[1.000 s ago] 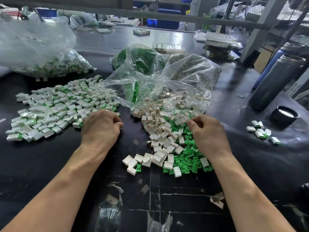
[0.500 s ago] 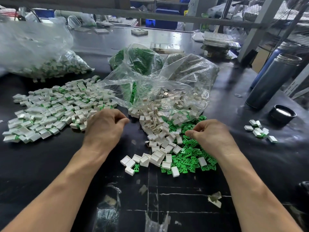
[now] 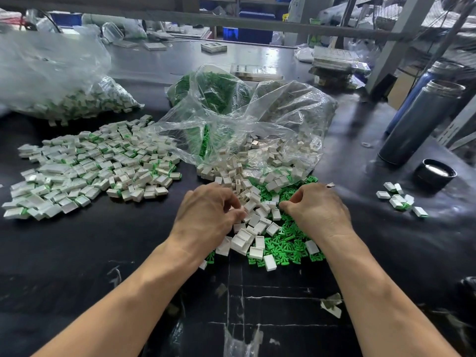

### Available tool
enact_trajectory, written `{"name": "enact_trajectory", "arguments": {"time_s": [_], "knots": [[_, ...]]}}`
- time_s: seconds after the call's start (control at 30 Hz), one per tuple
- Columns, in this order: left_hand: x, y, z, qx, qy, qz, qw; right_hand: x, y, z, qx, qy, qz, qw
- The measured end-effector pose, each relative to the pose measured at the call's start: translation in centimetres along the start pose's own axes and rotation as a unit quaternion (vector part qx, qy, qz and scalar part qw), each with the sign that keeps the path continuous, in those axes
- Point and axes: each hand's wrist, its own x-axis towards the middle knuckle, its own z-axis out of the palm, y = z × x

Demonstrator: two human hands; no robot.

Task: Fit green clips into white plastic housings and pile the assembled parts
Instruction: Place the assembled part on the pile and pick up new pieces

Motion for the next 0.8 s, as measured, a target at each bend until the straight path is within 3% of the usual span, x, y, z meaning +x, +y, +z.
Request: {"name": "enact_trajectory", "arguments": {"time_s": [0.17, 0.33, 0.6, 0.8], "knots": [[-0.1, -0.2, 0.3, -0.002, 0.019, 0.022, 1.0, -0.4, 0.3, 0.2, 0.053, 0.036, -0.026, 0.998], [0.1, -0.4, -0.3, -0.099, 0.055, 0.026, 0.993, -0.8, 0.1, 0.4, 0.247, 0.09, -0.095, 0.96], [0.2, -0.1, -0.5, -0.252, 0.062, 0.009, 0.966, -1.5, -1.0, 0.9, 0.487, 0.033, -0.121, 0.864], [0.0, 0.6, -0.3, -0.345, 0.008, 0.004, 0.938, -2.4, -1.9, 1.1, 0.543, -0.009, -0.19, 0.818]]}}
